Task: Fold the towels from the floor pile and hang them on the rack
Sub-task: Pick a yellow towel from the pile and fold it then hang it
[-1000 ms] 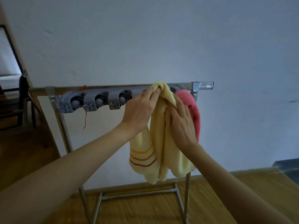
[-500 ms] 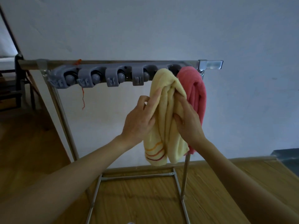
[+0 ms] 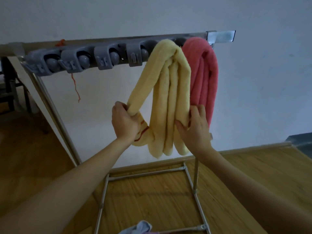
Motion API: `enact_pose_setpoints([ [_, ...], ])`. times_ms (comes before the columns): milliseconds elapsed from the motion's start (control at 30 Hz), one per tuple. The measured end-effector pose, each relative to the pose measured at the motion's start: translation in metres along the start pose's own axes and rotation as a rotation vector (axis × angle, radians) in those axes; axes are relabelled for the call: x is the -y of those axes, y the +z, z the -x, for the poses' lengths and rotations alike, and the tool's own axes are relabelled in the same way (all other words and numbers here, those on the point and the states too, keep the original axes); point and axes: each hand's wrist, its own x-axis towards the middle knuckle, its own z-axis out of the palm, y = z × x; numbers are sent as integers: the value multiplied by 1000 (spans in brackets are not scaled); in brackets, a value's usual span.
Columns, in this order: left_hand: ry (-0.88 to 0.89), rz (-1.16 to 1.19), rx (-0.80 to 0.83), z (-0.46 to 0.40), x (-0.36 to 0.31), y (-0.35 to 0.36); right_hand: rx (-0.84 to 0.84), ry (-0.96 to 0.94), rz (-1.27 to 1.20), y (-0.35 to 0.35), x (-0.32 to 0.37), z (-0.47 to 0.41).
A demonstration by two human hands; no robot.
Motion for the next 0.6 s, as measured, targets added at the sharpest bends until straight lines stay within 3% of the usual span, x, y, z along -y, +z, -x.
enact_pose_setpoints([
  [200, 62, 141, 497, 40, -3, 11, 10, -5, 51, -1, -15, 10],
  [300, 77, 226, 648, 56, -8, 16, 9, -41, 33, -6, -17, 15],
  [433, 42, 264, 638, 68, -14, 36, 29, -29, 14, -14, -17, 21],
  [600, -7, 16, 465, 74, -25, 50, 32, 44, -23, -19, -15, 28],
])
